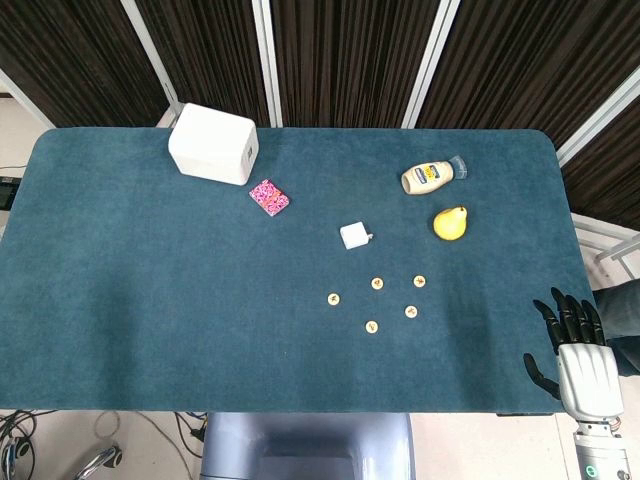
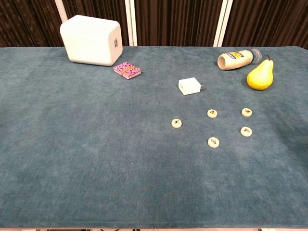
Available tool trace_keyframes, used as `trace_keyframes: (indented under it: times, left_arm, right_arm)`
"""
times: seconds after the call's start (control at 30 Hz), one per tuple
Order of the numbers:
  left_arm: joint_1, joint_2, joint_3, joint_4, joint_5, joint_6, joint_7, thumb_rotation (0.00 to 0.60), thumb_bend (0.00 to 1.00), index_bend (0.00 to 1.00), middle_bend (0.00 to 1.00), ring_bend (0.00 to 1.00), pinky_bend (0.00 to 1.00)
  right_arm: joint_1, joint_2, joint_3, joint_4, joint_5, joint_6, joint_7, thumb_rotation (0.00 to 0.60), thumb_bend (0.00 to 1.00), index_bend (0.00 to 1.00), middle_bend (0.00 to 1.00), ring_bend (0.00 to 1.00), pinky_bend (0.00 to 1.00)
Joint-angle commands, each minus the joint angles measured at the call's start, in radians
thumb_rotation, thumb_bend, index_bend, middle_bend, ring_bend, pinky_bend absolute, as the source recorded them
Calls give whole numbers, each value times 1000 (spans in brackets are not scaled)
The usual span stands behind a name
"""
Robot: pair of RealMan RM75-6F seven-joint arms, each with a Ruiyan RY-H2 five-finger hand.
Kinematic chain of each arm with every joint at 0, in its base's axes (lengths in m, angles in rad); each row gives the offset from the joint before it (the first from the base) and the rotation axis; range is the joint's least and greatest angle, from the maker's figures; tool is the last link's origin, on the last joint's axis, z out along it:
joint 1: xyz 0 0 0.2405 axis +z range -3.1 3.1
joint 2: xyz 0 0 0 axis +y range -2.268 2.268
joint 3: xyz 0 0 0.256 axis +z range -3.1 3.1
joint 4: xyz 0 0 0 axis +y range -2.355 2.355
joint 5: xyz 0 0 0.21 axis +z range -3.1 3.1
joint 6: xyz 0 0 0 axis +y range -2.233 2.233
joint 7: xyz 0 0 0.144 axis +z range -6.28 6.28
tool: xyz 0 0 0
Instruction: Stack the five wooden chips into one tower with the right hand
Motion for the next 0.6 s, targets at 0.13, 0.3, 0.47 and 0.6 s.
trace_keyframes:
  times: [0.13,0.3,0.47,0.6]
  left_arm:
    - [1,1,0,-1,1,3,-1,600,94,0,0,0,63]
    - [2,1,0,-2,4,4,-1,600,94,0,0,0,63]
    - [1,0,1,-1,4,4,-2,600,94,0,0,0,63]
    - [3,1,1,-1,8,6,-5,600,94,0,0,0,63]
  right_arm:
    - [1,-1,-1,0,4,-5,-7,600,367,158,0,0,0]
    - [2,0,-1,-3,11,-10,-7,600,368,158,0,0,0]
    - [1,5,0,-6,12,-9,2,600,367,158,0,0,0]
    - [1,12,-3,-14,14,-14,14,600,367,158,0,0,0]
